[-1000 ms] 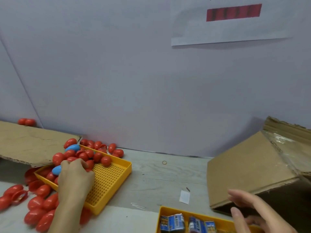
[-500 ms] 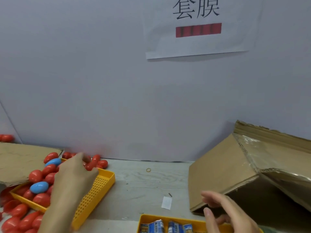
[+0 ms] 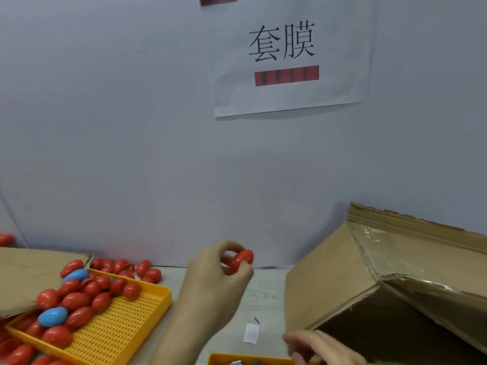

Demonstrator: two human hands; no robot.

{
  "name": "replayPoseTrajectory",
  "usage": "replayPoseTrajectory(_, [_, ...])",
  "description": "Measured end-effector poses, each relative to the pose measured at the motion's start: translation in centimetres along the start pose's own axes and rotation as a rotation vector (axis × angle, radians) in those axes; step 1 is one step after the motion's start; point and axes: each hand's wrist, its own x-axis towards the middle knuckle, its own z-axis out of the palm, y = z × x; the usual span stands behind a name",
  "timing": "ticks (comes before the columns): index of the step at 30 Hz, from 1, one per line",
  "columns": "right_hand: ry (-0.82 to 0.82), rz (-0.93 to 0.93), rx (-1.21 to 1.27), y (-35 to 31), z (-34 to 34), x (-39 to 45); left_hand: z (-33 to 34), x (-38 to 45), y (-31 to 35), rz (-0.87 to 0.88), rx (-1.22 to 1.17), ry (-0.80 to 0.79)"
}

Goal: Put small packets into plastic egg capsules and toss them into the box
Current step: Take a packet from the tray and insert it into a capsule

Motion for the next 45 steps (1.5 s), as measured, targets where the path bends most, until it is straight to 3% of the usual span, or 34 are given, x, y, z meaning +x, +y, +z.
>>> replayPoseTrajectory(3, [-0.237,0.008,0.042,-0.3,-0.1,0.5,1.6,-1.1,1.8,-0.12,-0.202,-0.078])
replayPoseTrajectory(6, [-0.455,-0.021,-0.007,-0.1,0.1,0.4,2.6,-2.4,1.8,-0.264,-0.407,-0.031])
replayPoseTrajectory(12, [-0.129,-0.112,-0.14,0.6,0.6,-0.1,3.0,-4.8,-2.5,-0.377,-0.636,0.067])
replayPoseTrajectory(16, [-0.062,-0.107,-0.145,0.8,0.8,-0.1,3.2,-4.1,-4.7,-0.468,-0.712,0.061])
replayPoseTrajectory(21, [-0.142,-0.15,-0.21,0.4,0.5,-0.5,4.2,-3.5,-5.7,-0.383,-0.731,0.067])
replayPoseTrajectory(27, [-0.511,-0.159,-0.205,-0.7,1.1,0.2,4.4,-3.2,-6.2,-0.281,-0.724,0.079])
replayPoseTrajectory(45, [-0.472,-0.242,-0.044,0.2,1.5,0.1,4.6,-3.0,-6.6,-0.253,-0.703,0.062])
